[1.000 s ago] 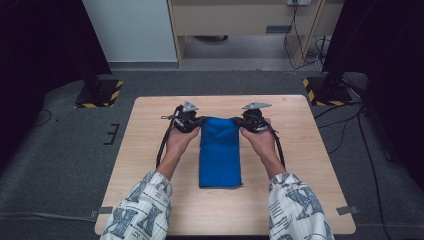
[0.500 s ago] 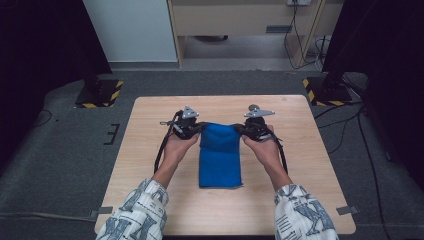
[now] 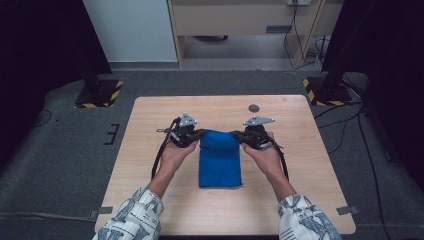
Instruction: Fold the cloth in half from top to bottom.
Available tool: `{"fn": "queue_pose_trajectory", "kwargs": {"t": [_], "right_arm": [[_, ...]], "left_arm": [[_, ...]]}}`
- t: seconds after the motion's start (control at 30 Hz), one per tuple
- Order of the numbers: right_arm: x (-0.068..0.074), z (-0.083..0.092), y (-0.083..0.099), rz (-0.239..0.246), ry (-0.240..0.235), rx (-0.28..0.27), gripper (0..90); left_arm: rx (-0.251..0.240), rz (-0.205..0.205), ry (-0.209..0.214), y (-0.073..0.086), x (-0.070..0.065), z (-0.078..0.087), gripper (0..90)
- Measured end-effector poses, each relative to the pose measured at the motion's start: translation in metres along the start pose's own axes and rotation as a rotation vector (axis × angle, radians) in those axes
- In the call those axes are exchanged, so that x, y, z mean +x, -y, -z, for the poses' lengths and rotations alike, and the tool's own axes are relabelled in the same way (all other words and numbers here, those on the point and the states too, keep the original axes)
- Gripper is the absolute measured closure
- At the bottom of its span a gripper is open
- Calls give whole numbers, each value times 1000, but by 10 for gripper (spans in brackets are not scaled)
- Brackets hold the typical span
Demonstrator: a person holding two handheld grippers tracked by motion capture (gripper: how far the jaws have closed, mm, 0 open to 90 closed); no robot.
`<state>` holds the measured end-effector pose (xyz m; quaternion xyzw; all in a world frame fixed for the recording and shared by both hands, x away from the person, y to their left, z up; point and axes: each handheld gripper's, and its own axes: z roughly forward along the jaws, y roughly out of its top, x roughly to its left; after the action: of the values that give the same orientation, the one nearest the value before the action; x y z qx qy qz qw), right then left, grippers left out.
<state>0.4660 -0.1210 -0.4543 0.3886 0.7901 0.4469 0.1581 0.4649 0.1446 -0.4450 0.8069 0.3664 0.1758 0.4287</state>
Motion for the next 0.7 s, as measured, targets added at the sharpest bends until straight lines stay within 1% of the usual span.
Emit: {"fn": "queue_pose_trajectory", "kwargs": {"t": [0.1,0.27,0.5,0.57,0.63,0.7], "right_arm": [[2,2,3,3,-6,0,863],[5,7,11,8,-13,3,862],[10,12,24,-6,-27,-1,861],[11,12,28,2,-27,3,860],[12,14,32,-3,-35,3,859],[13,14,37,6,-40,16,857]], "left_arm": [[3,4,11,4,-2,1,881],[7,-7,27,11,-8,5,881],[9,-13,44,18,-15,7,880],[9,-16,51,20,-17,7,880],[11,-20,58,24,-20,8,880],[16,-21,65,29,-22,9,879]]}}
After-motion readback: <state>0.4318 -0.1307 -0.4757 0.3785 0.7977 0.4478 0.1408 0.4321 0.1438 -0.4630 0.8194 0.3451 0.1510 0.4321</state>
